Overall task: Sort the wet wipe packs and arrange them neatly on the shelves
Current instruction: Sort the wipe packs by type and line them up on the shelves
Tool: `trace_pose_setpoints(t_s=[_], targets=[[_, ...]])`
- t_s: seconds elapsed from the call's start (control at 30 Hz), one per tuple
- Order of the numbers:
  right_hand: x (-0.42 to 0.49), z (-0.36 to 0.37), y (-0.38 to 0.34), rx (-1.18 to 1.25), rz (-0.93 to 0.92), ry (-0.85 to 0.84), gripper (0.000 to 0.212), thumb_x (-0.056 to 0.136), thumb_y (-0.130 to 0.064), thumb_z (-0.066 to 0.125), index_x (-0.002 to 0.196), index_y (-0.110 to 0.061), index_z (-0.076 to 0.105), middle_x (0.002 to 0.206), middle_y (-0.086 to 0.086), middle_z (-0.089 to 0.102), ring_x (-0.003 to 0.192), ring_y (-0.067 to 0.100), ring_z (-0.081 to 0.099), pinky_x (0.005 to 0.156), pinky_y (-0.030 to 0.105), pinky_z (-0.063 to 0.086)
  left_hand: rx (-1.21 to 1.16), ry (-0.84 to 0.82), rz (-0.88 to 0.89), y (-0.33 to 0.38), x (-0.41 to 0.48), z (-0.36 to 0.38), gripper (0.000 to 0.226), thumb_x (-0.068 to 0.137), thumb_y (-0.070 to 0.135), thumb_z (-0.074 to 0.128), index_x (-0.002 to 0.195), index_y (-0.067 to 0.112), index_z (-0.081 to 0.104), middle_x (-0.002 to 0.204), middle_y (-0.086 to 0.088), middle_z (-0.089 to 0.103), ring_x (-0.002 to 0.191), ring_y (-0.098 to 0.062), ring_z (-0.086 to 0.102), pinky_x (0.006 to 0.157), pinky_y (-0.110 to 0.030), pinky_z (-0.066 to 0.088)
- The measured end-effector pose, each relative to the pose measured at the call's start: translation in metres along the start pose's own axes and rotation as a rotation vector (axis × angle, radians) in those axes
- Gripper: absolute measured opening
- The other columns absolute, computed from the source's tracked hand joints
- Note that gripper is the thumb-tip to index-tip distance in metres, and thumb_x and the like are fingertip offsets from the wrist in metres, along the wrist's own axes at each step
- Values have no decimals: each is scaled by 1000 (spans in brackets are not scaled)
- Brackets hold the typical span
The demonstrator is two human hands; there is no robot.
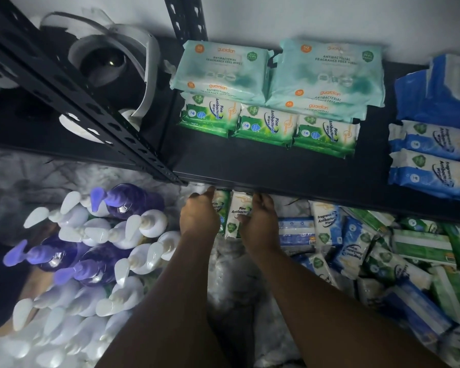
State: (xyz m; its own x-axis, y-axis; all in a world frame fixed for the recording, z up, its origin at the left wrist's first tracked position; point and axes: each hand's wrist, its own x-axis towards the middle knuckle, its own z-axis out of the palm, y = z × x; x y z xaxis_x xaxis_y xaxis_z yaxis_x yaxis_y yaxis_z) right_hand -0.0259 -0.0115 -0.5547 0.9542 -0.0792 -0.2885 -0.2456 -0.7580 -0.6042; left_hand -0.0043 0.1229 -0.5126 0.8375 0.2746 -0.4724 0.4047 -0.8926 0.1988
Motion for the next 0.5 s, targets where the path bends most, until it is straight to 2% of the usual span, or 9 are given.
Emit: trace_pose_setpoints(t_s=[0.1, 0.23, 0.3, 0.37, 0.43, 0.5], targets=[[0, 2, 1, 10, -1, 14, 72, 88, -15, 73, 151, -1, 39, 157, 17, 36, 139, 32, 43, 115, 31, 34, 47, -4, -19, 3, 1, -1, 65, 88, 3, 58, 148, 26, 48, 120, -14, 61, 111, -34, 63, 93, -40, 52], [-17, -13, 6, 33, -36, 30, 54, 100, -15, 54, 148, 6, 40, 157, 18, 38, 147, 28, 35, 117, 23, 20, 66, -21, -50, 10, -9, 2, 73, 91, 4, 54, 157, 22, 28, 136, -15, 52, 122, -35, 58, 97, -40, 49], [-37, -33, 13, 46, -135, 57, 46, 100, -16, 49, 140, 5, 53, 149, 19, 49, 140, 29, 45, 115, 28, 28, 37, -19, -76, 15, -23, 5, 75, 92, 7, 57, 158, 17, 23, 146, -14, 41, 126, -36, 55, 98, -42, 49], [-61, -54, 37, 36, -206, 95, 42, 98, -21, 48, 129, 3, 64, 135, 19, 62, 125, 32, 58, 108, 36, 41, -14, -21, -76, 23, -42, 8, 75, 88, 10, 62, 154, 12, 26, 150, -13, 35, 129, -37, 51, 98, -46, 49], [-81, -76, 74, -34, -203, 143, 41, 96, -24, 49, 121, 1, 70, 121, 18, 69, 111, 35, 65, 98, 43, 52, -18, -4, -33, 34, -66, 12, 72, 84, 13, 64, 149, 9, 34, 145, -12, 42, 128, -34, 52, 97, -45, 51], [-103, -105, 107, -48, -68, 121, 34, 95, -20, 53, 117, 0, 72, 112, 17, 72, 101, 36, 67, 89, 42, 56, -47, -23, -6, 47, -94, 18, 65, 83, 17, 65, 143, 9, 44, 137, -12, 53, 123, -32, 57, 95, -42, 53]])
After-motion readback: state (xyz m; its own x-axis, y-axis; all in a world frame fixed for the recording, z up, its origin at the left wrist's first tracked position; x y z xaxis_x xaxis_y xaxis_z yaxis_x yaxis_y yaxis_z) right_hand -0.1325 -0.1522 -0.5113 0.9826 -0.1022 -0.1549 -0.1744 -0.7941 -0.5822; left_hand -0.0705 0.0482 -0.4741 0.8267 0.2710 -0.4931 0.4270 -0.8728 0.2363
